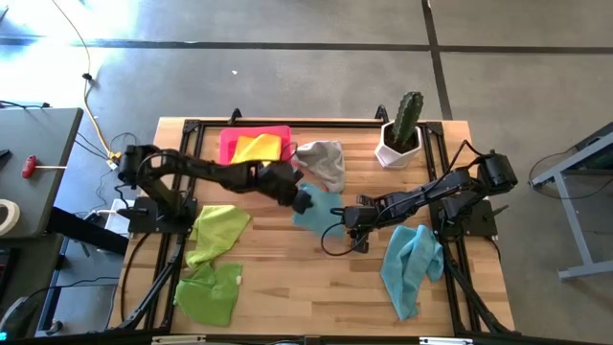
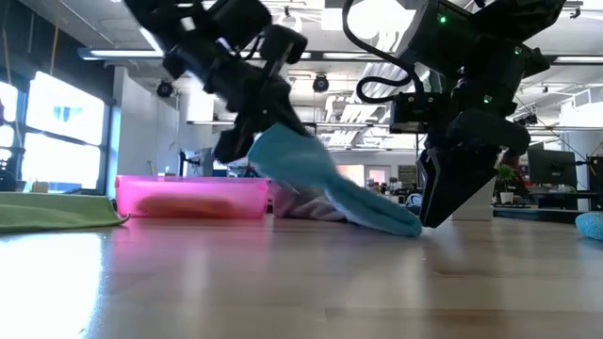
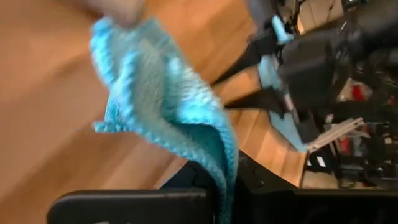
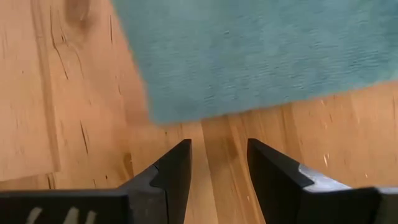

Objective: Fold microfiber towels
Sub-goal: Put the top blue towel into the bin

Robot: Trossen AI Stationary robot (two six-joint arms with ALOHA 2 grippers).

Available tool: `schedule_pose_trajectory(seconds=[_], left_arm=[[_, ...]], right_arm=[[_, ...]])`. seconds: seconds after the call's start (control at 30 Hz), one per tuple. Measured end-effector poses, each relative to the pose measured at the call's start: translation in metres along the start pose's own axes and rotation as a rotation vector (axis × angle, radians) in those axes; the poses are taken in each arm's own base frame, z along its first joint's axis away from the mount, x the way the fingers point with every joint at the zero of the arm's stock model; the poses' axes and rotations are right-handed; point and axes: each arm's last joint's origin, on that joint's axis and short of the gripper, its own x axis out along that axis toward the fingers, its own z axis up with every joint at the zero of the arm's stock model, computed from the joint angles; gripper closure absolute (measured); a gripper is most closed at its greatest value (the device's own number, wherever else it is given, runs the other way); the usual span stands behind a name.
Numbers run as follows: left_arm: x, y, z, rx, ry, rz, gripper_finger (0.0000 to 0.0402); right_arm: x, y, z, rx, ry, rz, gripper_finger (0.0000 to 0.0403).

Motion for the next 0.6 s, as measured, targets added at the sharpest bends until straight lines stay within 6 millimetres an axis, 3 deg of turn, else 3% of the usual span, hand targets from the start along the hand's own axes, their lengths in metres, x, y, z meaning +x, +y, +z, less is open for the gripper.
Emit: schedule_pose_trajectory(seconds=[0.37,0.6], left_arm=[[-0.047,-0.009,0.090,0.103,-0.059,0.146,0.0401],[-0.076,-0.009,0.132,0.101,-0.169,0.129,0.0401]], right_arm=[[0.000,0.000,0.001,0.001,-0.012,0.004,0.0254],[0.000,0.001,0.002,-0.027,-0.023,0.007,0.0254]])
